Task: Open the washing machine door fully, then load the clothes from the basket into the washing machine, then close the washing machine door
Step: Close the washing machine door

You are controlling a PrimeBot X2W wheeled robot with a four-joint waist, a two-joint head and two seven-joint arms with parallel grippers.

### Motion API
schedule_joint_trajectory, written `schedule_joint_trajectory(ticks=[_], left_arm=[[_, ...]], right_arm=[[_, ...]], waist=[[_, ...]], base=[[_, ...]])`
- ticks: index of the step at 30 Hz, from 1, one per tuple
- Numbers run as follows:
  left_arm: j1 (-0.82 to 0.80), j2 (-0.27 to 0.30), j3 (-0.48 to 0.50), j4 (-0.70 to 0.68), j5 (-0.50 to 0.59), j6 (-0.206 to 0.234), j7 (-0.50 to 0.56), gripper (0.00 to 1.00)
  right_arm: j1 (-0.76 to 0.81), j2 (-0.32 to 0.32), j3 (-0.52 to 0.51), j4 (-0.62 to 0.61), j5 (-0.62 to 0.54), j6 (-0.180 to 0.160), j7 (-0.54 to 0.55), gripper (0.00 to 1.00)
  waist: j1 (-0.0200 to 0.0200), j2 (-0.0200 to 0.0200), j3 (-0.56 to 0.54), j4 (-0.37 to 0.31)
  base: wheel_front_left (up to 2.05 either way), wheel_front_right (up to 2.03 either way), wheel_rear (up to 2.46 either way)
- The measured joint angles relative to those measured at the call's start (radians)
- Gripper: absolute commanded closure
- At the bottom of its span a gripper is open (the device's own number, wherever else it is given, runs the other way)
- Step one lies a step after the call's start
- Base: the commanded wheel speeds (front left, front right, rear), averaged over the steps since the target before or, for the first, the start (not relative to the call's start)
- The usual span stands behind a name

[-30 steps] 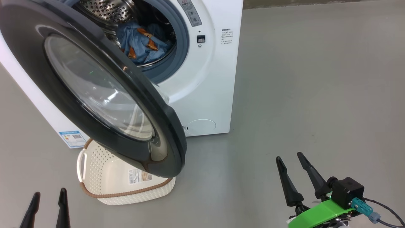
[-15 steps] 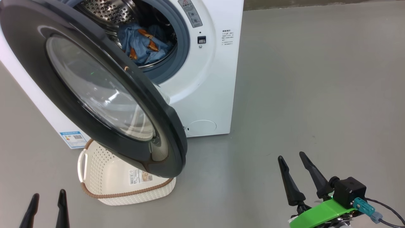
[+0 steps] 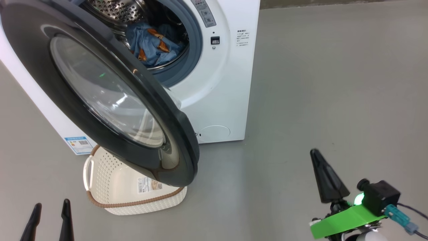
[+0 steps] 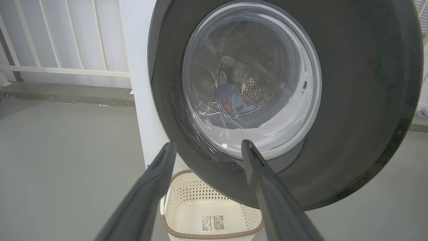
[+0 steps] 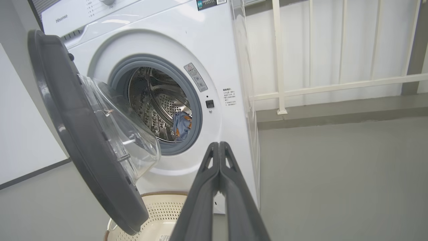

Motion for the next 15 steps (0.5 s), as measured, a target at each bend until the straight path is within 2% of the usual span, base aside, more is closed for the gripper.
schedule_joint_trajectory(ticks=[9,15], left_arm=[[0.0,-0.003,-0.008,-0.012,0.0,0.0,0.0,0.0],[-0.001,-0.012,-0.025,-0.021,0.0,0.0,0.0,0.0]], right_arm=[[-0.028,-0.001,0.042,-0.219,-0.032,0.0,-0.007,1.0],[-0.07,-0.006,0.127,-0.349,-0.065,0.0,-0.007,1.0]], waist=[[0.0,0.0,0.009,0.015],[0.0,0.0,0.02,0.042]], base=[[0.0,0.0,0.0],[0.0,0.0,0.0]])
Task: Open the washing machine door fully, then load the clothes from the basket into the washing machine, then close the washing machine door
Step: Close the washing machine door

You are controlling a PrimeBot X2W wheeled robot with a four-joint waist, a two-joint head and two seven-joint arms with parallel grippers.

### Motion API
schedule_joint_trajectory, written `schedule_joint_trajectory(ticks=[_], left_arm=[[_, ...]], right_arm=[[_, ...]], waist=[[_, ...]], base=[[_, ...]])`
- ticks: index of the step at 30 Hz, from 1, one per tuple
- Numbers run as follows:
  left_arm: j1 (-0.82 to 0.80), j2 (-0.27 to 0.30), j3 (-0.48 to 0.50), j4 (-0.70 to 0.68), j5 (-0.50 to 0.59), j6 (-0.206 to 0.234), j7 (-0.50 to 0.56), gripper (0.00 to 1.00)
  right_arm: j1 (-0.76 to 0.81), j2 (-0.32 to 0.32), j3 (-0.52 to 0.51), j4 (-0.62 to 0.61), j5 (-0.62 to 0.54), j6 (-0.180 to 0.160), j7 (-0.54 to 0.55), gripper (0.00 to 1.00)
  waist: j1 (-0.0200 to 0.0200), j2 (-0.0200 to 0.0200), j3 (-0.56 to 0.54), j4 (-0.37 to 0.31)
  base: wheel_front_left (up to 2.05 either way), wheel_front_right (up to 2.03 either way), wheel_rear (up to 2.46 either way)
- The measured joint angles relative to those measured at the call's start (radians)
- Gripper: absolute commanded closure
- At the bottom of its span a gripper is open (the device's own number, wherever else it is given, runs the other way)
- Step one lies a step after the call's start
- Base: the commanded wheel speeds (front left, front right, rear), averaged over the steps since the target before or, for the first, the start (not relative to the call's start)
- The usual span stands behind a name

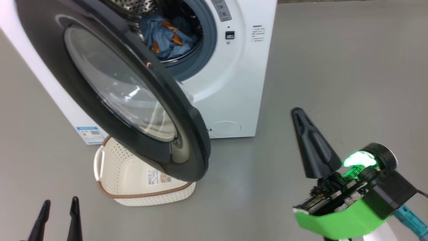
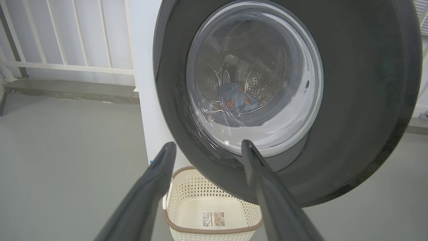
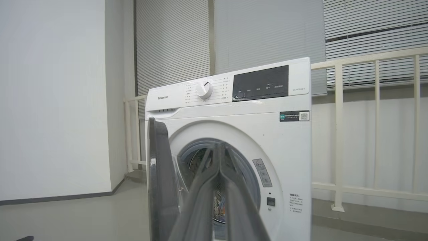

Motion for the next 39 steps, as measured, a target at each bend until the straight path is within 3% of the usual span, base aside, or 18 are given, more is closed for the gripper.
schedule_joint_trajectory(ticks=[4,13,24,32,39], left_arm=[[-0.001,-0.001,-0.013,-0.007,0.003,0.0,0.0,0.0],[-0.025,-0.007,-0.053,-0.016,0.006,0.0,0.0,0.0],[-0.073,-0.021,-0.103,-0.033,0.005,0.0,0.0,0.0],[-0.121,-0.041,-0.13,-0.043,-0.005,0.0,0.0,0.0],[-0.167,-0.05,-0.153,-0.043,-0.02,0.0,0.0,0.0]], right_arm=[[-0.03,-0.036,0.086,-0.048,-0.004,0.0,0.0,1.0],[-0.098,-0.104,0.254,-0.032,0.001,0.0,0.0,1.0],[-0.151,-0.15,0.429,0.2,0.074,0.0,0.0,1.0],[-0.192,-0.144,0.427,0.342,0.091,0.0,0.0,1.0],[-0.225,-0.116,0.341,0.414,0.057,0.0,0.0,1.0]], waist=[[0.0,0.0,0.005,0.026],[0.0,0.0,0.017,0.1],[0.0,0.0,0.052,0.21],[0.0,0.0,0.115,0.264],[0.0,0.0,0.184,0.298]], base=[[0.0,0.0,0.0],[0.0,0.0,0.0],[0.0,0.0,0.0],[0.0,0.0,0.0],[0.0,0.0,0.0]])
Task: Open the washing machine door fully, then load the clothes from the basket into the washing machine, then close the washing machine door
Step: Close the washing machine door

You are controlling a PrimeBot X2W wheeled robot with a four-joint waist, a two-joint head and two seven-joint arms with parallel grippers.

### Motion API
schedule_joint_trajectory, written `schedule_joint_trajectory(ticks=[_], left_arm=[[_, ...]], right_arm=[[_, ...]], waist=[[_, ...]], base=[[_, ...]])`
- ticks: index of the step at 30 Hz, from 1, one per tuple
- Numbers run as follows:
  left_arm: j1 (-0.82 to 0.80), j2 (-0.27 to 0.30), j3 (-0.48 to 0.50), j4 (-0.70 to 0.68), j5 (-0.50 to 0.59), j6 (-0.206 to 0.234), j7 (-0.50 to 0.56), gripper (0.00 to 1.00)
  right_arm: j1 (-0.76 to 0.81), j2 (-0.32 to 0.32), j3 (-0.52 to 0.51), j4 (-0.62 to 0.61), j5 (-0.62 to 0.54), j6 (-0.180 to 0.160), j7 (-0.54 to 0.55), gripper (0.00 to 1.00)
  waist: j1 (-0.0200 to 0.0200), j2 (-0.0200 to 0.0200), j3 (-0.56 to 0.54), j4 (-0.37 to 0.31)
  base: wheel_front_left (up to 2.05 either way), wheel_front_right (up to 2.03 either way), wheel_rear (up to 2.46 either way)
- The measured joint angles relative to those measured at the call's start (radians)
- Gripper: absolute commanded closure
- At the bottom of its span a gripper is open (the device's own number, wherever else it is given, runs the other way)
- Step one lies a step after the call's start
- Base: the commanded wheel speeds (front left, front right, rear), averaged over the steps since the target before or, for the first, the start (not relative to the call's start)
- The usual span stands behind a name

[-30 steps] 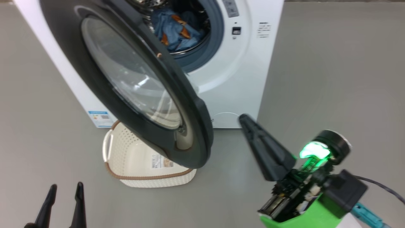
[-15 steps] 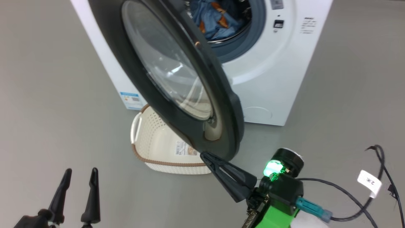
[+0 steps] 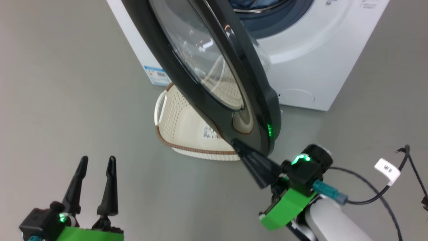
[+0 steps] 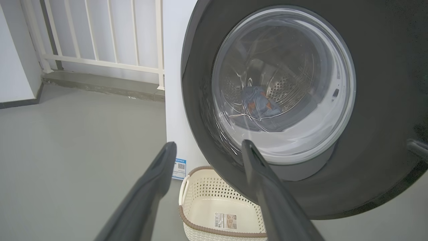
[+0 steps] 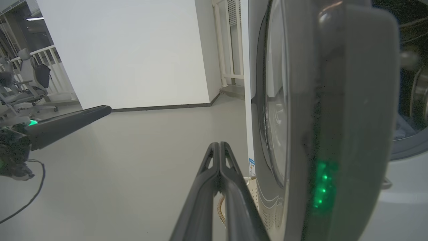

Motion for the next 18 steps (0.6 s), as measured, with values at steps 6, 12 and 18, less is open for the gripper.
schedule_joint_trajectory(ticks=[6,12,18], left_arm=[[-0.04,-0.001,-0.016,0.0,-0.018,0.0,0.0,0.0],[-0.078,0.006,-0.032,-0.008,-0.032,0.0,0.0,0.0],[-0.128,0.014,-0.054,-0.016,-0.042,0.0,0.0,0.0]], right_arm=[[-0.022,0.041,-0.112,0.013,-0.053,0.001,0.0,1.0],[-0.069,0.065,-0.24,0.012,-0.101,0.001,0.0,1.0],[-0.179,0.077,-0.334,0.025,-0.127,0.001,0.0,1.0]], waist=[[0.0,0.0,0.058,0.01],[0.0,0.0,0.112,0.003],[0.0,0.0,0.171,-0.011]], base=[[0.0,0.0,0.0],[0.0,0.0,0.0],[0.0,0.0,0.0]])
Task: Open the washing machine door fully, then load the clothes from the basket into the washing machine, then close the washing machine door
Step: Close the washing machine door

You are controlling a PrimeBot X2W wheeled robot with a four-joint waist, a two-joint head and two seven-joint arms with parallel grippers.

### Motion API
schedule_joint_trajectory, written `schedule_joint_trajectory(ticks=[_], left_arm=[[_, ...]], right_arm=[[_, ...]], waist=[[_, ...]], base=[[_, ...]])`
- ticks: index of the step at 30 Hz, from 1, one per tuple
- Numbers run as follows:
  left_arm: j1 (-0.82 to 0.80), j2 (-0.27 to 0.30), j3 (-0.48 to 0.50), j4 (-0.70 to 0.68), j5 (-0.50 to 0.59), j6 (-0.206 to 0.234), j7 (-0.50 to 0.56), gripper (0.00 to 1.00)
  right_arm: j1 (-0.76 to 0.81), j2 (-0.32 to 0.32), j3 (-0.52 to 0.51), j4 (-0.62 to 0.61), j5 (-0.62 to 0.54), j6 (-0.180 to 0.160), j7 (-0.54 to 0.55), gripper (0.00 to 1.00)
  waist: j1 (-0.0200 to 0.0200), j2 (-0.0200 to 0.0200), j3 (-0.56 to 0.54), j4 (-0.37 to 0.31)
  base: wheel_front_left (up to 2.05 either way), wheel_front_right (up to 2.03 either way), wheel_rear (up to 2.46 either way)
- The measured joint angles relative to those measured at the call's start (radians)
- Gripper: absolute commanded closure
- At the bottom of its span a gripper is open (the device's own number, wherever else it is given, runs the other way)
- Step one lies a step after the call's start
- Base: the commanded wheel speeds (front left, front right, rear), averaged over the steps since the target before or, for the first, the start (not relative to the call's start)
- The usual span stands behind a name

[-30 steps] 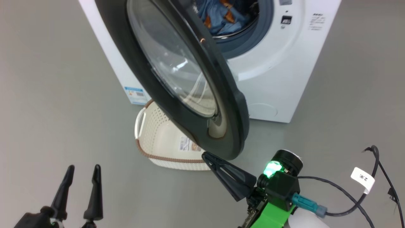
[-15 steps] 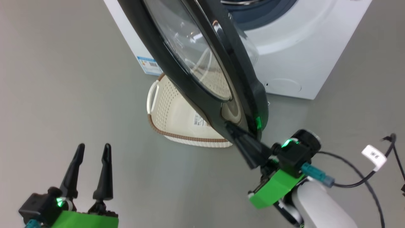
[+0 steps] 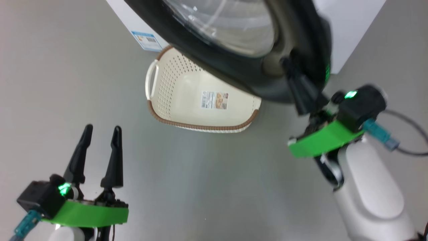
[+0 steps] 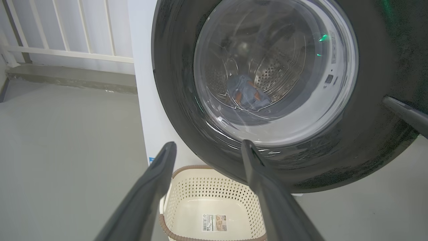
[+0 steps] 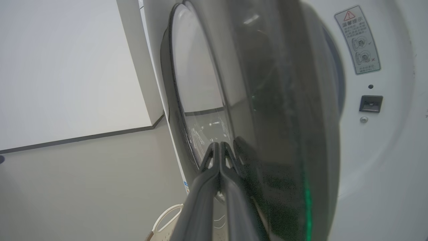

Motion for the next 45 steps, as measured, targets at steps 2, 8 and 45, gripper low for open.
schedule_joint_trajectory(ticks=[2,8,45], left_arm=[[-0.019,0.003,-0.006,-0.003,-0.006,0.0,0.0,0.0],[-0.074,0.007,-0.016,-0.009,-0.013,0.0,0.0,0.0],[-0.217,0.013,-0.025,-0.025,-0.05,0.0,0.0,0.0]], right_arm=[[-0.045,0.002,-0.028,0.01,-0.013,0.0,0.0,1.0],[-0.184,-0.001,-0.082,0.052,-0.024,0.0,0.0,1.0],[-0.616,-0.057,-0.111,0.284,-0.01,0.006,-0.005,1.0]], waist=[[0.0,0.0,0.021,-0.005],[0.0,0.0,0.087,-0.018],[0.0,0.0,0.242,-0.064]], base=[[0.0,0.0,0.0],[0.0,0.0,0.0],[0.0,0.0,0.0]])
